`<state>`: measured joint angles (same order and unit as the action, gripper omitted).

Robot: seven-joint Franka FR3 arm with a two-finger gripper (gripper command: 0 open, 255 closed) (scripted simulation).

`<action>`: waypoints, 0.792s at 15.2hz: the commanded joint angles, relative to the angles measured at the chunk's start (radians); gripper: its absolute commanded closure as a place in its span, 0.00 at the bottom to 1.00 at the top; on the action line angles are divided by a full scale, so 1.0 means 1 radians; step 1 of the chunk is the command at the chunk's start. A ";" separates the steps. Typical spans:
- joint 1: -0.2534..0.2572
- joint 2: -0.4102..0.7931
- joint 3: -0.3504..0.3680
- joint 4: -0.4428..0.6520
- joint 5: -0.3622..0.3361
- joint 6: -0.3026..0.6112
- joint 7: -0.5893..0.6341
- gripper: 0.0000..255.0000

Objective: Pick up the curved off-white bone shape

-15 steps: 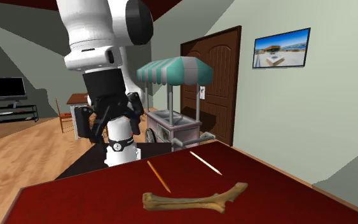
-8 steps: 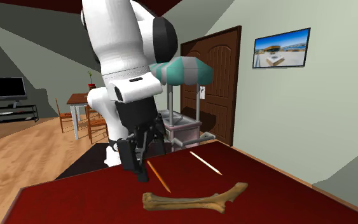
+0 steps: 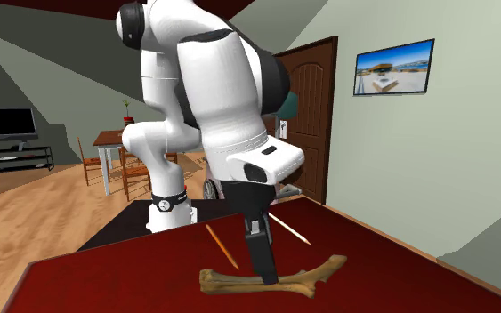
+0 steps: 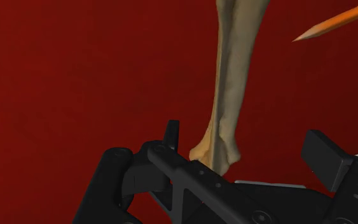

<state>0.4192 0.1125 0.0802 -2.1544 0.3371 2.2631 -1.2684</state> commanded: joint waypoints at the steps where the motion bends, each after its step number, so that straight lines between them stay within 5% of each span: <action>1: 0.002 0.020 0.005 -0.002 0.007 0.021 -0.023 0.00; 8: 0.004 0.068 0.009 -0.022 0.023 0.087 -0.047 0.00; 9: 0.004 0.068 0.009 -0.022 0.023 0.087 -0.046 1.00; 12: 0.004 0.068 0.009 -0.022 0.023 0.087 -0.046 1.00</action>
<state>0.4231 0.1790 0.0891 -2.1758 0.3599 2.3490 -1.3141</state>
